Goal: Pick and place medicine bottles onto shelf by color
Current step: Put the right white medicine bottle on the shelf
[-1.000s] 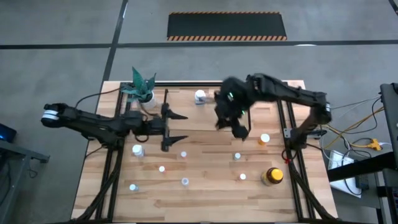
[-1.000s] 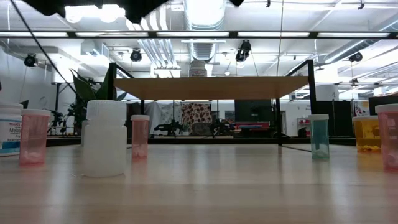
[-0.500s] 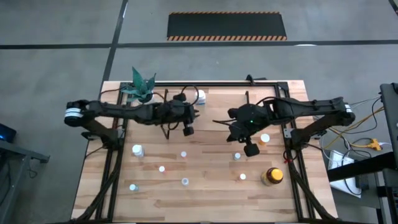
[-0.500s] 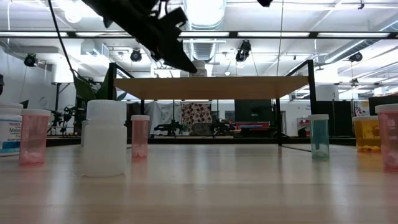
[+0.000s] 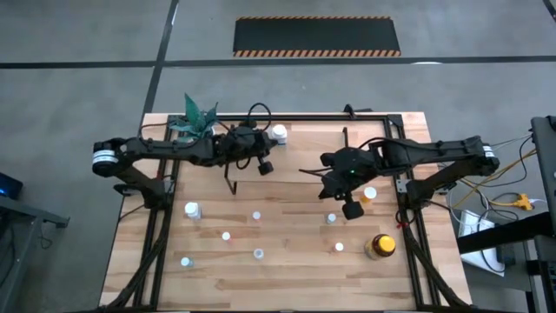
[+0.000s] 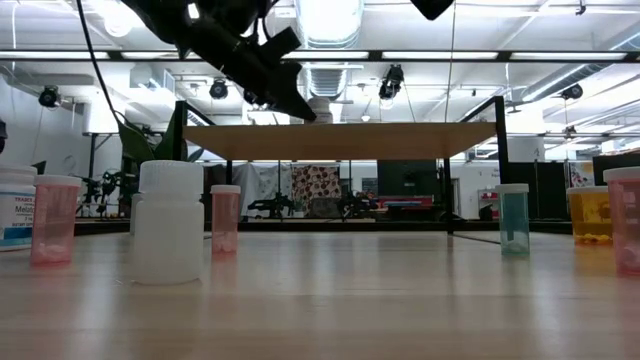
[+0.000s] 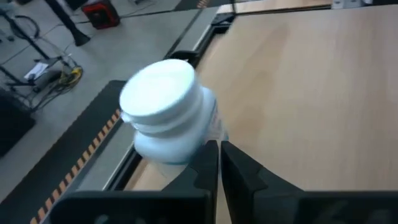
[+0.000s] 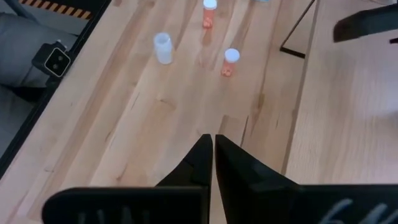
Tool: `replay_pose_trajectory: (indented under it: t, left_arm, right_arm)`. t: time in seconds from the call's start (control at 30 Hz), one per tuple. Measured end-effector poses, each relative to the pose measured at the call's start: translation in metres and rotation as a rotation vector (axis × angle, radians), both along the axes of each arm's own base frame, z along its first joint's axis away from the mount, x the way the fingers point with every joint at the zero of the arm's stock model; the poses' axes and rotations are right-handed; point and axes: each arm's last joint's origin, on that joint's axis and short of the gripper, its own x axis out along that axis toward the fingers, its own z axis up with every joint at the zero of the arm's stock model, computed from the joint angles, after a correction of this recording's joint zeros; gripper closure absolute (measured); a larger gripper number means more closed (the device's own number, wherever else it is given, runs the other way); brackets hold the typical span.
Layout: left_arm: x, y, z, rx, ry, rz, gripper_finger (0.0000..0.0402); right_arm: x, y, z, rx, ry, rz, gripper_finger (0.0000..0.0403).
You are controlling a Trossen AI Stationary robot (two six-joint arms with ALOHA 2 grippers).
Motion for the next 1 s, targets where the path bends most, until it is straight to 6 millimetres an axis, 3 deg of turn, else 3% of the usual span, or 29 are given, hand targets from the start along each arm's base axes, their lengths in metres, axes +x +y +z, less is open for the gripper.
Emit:
replay_pose_trajectory:
  t: [0.77, 1.0]
  left_arm:
    - [0.009, 0.002, -0.004, -0.022, -0.106, 0.000, 0.0402]
    - [0.007, -0.015, 0.004, -0.036, -0.116, -0.043, 0.0402]
  right_arm:
    - [0.002, 0.000, -0.007, -0.016, 0.010, 0.013, 0.0394]
    - [0.014, -0.002, -0.020, -0.072, -0.110, -0.044, 0.0394]
